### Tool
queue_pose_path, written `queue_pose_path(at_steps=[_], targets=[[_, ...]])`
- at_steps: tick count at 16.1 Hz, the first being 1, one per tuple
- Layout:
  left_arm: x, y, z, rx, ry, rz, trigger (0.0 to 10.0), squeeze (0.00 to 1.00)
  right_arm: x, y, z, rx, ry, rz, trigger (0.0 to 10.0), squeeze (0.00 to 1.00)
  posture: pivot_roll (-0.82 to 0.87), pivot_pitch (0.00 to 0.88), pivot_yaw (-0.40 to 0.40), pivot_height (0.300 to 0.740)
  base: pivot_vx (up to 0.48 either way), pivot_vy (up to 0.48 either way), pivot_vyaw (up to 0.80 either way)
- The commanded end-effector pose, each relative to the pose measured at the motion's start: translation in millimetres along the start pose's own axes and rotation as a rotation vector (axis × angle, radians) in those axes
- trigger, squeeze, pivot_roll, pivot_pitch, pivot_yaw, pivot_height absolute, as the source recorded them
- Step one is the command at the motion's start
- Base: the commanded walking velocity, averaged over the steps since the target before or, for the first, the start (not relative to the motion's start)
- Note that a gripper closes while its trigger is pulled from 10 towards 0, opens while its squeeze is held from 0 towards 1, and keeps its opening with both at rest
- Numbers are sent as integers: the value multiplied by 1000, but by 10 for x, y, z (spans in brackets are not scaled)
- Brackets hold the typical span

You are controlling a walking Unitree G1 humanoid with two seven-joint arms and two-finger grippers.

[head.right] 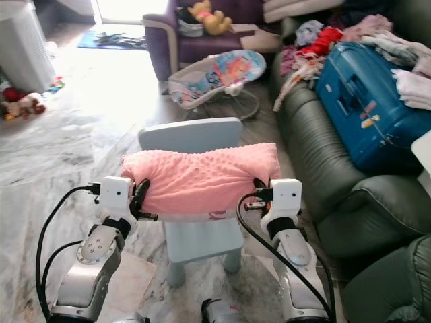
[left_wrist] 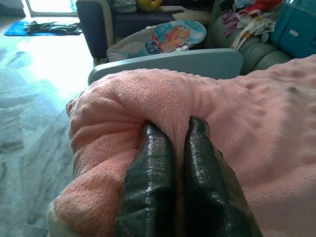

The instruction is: Move the pillow to the sofa

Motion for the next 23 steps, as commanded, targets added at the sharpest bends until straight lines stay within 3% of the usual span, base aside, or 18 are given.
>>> queue_pose_path(at_steps=[1,6,23], targets=[[14,-38,70,-8,-18,-22,10000,0,23,-40,75,2,-28,-8,10000,0,-15,0,-37,740,0,0,0],[5,-74,57,-67,0,-50,10000,0,3,-45,55,9,-20,-12,10000,0,-17,0,-35,740,-109,0,0],[-19,-68,49,-71,17,-48,10000,0,-35,-33,0,16,4,-2,10000,0,-17,0,-44,740,-290,0,0]])
Point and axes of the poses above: a point about 5 cm out from each wrist's last joint towards the gripper, its own x axis pointing out of the wrist towards the gripper, its own z axis along the axis of the wrist's last joint, y = z × x, the point moved 4 cm from there along x, pointing out of the wrist towards the gripper, and after that the axes turned 10 degrees about -x, right-handed, at the moved point
